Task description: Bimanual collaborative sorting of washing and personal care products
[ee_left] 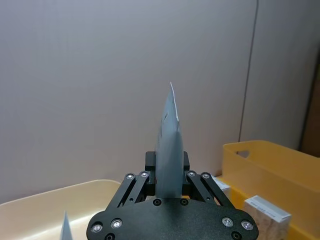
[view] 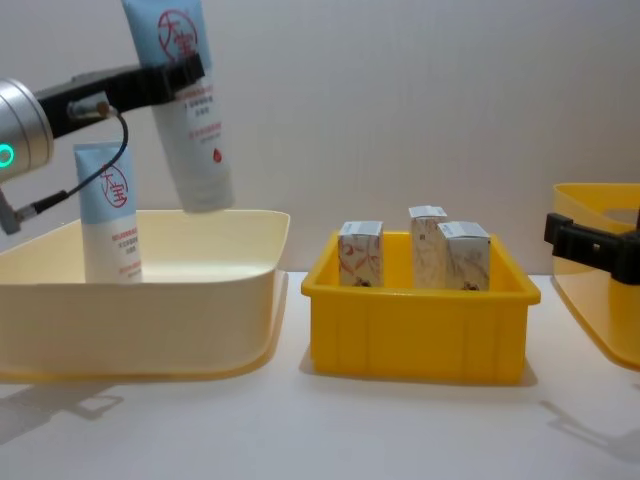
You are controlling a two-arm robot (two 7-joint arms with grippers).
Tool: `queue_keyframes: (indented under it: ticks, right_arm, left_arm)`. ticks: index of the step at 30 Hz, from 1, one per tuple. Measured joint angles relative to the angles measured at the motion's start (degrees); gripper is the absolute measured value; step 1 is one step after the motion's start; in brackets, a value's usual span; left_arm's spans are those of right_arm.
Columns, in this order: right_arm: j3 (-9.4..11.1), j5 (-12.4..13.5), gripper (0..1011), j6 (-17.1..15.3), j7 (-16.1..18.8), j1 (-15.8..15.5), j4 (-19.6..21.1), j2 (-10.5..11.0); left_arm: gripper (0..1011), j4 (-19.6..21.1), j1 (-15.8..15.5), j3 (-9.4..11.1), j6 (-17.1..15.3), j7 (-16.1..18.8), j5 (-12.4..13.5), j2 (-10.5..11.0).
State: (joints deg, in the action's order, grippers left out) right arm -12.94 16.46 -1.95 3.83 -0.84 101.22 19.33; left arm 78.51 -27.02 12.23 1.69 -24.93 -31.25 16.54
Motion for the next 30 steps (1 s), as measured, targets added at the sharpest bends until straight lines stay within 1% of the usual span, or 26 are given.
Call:
queue_keyframes:
  ticks: [8, 12, 15, 18, 19, 21, 24, 28, 29, 30]
  right_arm:
    - [0.0, 0.0, 1001, 0.0, 0.0, 0.0, 0.0, 0.0]
    - [0.0, 0.0, 1001, 0.0, 0.0, 0.0, 0.0, 0.0]
    - [0.0, 0.0, 1001, 0.0, 0.0, 0.0, 0.0, 0.0]
    - [0.0, 0.0, 1001, 0.0, 0.0, 0.0, 0.0, 0.0]
    - [0.0, 0.0, 1001, 0.0, 0.0, 0.0, 0.0, 0.0]
    - [0.0, 0.0, 1001, 0.0, 0.0, 0.0, 0.0, 0.0]
    - [0.0, 0.0, 1001, 0.0, 0.0, 0.0, 0.0, 0.0]
    - [0.0, 0.0, 1001, 0.0, 0.0, 0.0, 0.0, 0.0]
    - [0.0, 0.0, 1001, 0.0, 0.0, 0.0, 0.0, 0.0]
    - [0.0, 0.0, 1001, 0.0, 0.0, 0.0, 0.0, 0.0]
  left_arm:
    - [255, 1.5, 0.1, 0.4, -0.1, -4.1, -2.7, 0.8]
    - [256, 2.0, 0.1, 1.2, -0.5, -6.7, -4.4, 1.0]
    - [255, 2.2, 0.0, 1.7, -0.8, -8.0, -5.0, 1.0]
    - [255, 2.3, -0.3, 2.8, -1.2, -10.1, -6.1, 0.8]
    - [255, 2.3, -0.3, 2.8, -1.2, -10.1, -6.1, 0.8]
    - [255, 2.3, -0.4, 3.5, -1.5, -11.3, -6.6, 0.6]
    - [255, 2.0, -0.9, 5.1, -1.7, -13.3, -7.3, 0.0]
    - [255, 1.4, -1.4, 6.3, -1.9, -14.7, -7.7, -0.7]
    - [255, 1.1, -1.6, 7.1, -1.9, -15.4, -7.8, -1.1]
    - [255, 0.9, -1.7, 7.4, -1.9, -15.7, -7.8, -1.3]
